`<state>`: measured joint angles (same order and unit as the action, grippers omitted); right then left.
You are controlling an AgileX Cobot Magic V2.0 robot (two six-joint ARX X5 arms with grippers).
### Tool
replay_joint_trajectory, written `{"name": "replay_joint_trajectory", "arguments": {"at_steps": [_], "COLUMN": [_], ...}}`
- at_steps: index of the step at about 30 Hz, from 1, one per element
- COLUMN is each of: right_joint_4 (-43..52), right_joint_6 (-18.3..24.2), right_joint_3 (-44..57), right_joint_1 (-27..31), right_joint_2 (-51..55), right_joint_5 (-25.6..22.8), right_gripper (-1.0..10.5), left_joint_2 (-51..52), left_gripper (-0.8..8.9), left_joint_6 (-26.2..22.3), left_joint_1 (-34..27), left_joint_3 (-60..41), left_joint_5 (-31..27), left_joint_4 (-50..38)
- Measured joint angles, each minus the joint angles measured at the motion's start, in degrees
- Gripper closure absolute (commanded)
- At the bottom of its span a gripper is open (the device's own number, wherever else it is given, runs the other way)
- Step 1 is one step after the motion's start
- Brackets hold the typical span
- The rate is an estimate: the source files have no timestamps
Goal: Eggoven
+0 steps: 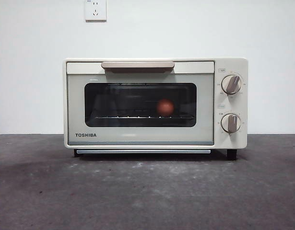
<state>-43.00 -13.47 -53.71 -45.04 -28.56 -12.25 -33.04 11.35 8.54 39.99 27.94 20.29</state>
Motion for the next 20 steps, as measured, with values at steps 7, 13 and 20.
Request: {"name": "replay_joint_trajectory", "arguments": {"at_steps": [7,13,20], "right_joint_4": [0.0,0.0,0.0], "right_joint_6": [0.0,0.0,0.0], "right_joint_3": [0.0,0.0,0.0], "right_joint_1": [0.0,0.0,0.0], "right_joint_2": [0.5,0.5,0.5], "right_joint_5": [0.0,0.0,0.0], "right_gripper": [9.4,9.4,9.4], "left_joint_2": [4.5,15.5,28.0], "left_gripper": [8.06,8.06,8.06], "left_joint_6": [-9.0,-11.1,-11.5], "left_joint_1": [-1.7,-5.6,-8.3], "left_joint_3": [-2.4,-14.2,-27.8], "left_joint_5": [-15.3,-23.2,-24.6], "left_joint_4": [-4.4,-14.6,-16.0]}}
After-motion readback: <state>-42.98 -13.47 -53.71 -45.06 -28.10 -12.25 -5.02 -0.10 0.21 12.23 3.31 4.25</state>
